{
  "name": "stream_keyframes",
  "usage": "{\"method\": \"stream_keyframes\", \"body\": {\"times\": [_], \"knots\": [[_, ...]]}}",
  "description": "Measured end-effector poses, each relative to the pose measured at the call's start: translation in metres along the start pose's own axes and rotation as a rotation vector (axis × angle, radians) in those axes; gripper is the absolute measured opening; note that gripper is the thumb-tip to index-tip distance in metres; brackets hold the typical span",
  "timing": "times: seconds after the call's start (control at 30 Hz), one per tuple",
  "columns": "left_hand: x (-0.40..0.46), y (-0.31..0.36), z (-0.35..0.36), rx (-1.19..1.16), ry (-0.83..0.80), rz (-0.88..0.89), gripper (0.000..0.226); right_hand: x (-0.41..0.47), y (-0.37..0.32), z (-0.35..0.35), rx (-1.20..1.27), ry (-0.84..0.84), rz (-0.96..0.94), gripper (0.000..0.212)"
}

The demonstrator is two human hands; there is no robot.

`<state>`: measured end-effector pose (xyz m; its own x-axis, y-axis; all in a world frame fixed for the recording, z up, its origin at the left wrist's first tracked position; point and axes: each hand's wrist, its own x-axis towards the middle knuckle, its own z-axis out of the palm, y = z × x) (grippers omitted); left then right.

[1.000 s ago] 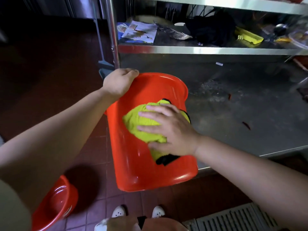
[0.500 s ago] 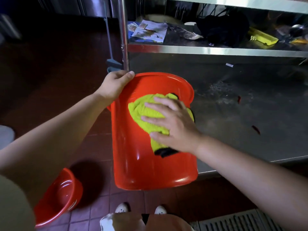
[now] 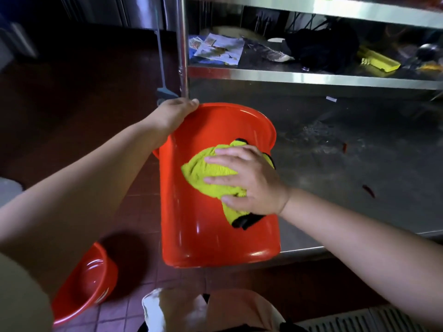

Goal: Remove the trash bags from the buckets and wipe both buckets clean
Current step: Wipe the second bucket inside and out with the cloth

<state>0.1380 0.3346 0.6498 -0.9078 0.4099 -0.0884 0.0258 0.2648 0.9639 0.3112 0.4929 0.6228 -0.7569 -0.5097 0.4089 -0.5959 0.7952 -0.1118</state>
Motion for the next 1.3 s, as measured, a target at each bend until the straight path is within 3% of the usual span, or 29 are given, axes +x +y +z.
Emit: {"method": "stream_keyframes", "body": {"times": [0.2,0.4,0.57,0.7,0.83,0.9,1.1,1.3], "knots": [[0.008,-0.002,-0.005,-0.092,-0.019,0.000,0.016,0.062,0.059,-0.018,-0.060,-0.034,0.249,0.034],[0.015,-0.012,-0.018,-0.103,0.011,-0.041,0.018,0.077,0.054,-0.004,-0.112,-0.027,0.304,0.034],[0.014,-0.017,-0.028,-0.138,0.014,0.035,0.021,0.028,0.007,0.001,-0.034,-0.031,0.199,0.034],[0.021,0.007,-0.014,-0.006,0.034,0.120,0.049,-0.014,-0.030,0.003,-0.030,-0.101,0.047,0.036],[0.025,0.014,0.012,-0.021,-0.026,0.065,0.015,-0.019,-0.033,0.001,-0.027,-0.165,-0.035,0.038],[0.030,0.010,0.011,-0.013,-0.030,0.027,0.014,-0.009,-0.023,0.001,-0.001,-0.156,-0.047,0.038],[0.038,0.003,0.000,-0.013,-0.039,-0.005,0.018,0.033,0.025,-0.002,-0.006,-0.015,0.108,0.035],[0.035,0.004,0.000,-0.030,0.006,-0.024,0.038,0.069,0.071,-0.009,0.003,0.078,0.376,0.033]]}}
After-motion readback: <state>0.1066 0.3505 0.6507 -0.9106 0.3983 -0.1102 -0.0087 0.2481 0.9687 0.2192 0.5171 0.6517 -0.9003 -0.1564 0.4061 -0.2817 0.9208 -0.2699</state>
